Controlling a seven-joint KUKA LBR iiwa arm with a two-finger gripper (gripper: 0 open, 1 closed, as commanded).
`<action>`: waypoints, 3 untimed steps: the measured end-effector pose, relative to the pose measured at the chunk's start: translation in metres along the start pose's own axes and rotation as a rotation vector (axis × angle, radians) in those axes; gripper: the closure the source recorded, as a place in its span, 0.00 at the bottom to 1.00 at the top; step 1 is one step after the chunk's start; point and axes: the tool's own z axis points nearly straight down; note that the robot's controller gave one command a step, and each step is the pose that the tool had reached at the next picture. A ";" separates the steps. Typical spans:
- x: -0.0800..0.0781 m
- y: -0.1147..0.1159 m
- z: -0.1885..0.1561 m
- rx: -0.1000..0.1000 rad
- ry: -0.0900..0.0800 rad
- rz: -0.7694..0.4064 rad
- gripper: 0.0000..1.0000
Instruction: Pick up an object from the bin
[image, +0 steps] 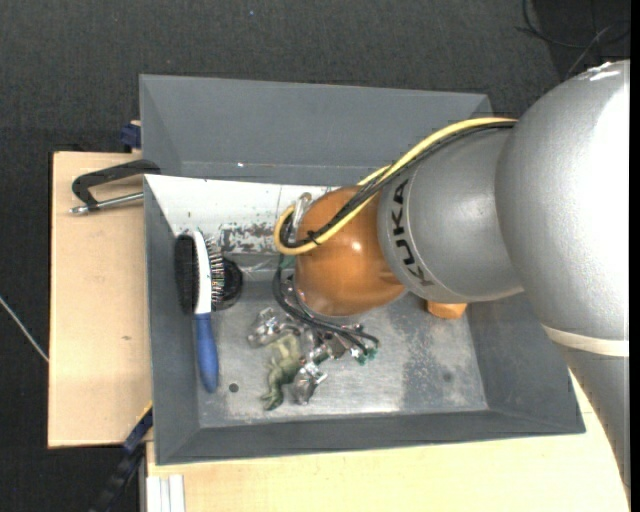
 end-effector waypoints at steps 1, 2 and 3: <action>-0.002 0.000 -0.002 0.001 -0.007 0.000 1.00; -0.005 0.000 -0.044 0.001 -0.004 0.001 1.00; -0.008 0.000 -0.100 0.001 -0.007 0.002 1.00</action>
Offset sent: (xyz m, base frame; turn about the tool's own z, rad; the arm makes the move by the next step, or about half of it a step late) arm 0.0000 0.0000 0.0000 0.0000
